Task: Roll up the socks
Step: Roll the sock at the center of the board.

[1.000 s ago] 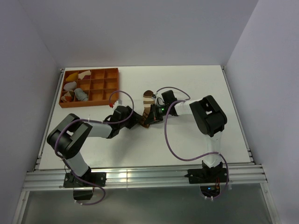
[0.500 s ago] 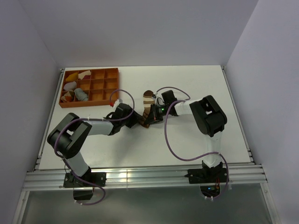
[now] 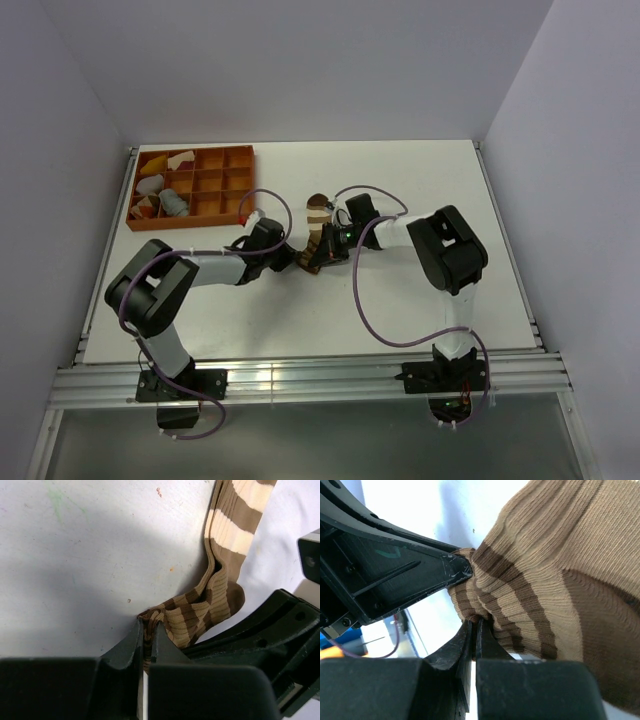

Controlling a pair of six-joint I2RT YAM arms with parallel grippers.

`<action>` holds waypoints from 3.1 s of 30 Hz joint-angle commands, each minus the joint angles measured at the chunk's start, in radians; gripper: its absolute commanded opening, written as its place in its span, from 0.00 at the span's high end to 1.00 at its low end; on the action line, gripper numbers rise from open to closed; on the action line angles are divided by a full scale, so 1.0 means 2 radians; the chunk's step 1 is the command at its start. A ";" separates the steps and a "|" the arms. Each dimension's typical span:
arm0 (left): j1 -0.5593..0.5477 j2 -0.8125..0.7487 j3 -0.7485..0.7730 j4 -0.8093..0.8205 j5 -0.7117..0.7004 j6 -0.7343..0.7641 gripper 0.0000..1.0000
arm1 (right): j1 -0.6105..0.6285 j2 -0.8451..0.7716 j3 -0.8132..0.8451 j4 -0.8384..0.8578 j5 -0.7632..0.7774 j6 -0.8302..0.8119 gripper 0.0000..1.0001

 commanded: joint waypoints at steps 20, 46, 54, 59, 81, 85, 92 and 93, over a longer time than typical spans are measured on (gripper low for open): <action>-0.033 0.009 0.075 -0.207 -0.088 0.103 1.00 | 0.159 -0.248 -0.206 0.164 0.422 -0.219 0.46; -0.033 0.047 0.152 -0.270 -0.041 0.160 1.00 | 0.293 -0.156 -0.187 0.290 0.580 -0.327 0.46; -0.033 0.055 0.155 -0.266 -0.030 0.160 1.00 | 0.304 -0.101 -0.166 0.276 0.613 -0.332 0.55; -0.033 0.054 0.154 -0.261 -0.021 0.158 1.00 | 0.304 -0.082 -0.153 0.253 0.630 -0.315 0.73; 0.046 -0.077 0.055 -0.134 0.018 0.108 0.43 | 0.139 -0.157 -0.152 0.114 0.282 -0.127 1.00; 0.048 -0.058 0.071 -0.098 0.074 0.148 0.43 | 0.104 -0.145 -0.149 0.119 0.219 -0.112 1.00; 0.053 0.053 0.154 -0.104 0.168 0.197 0.42 | 0.090 -0.145 -0.153 0.127 0.194 -0.118 1.00; 0.053 0.059 0.157 -0.102 0.174 0.195 0.42 | 0.090 -0.145 -0.153 0.127 0.196 -0.118 1.00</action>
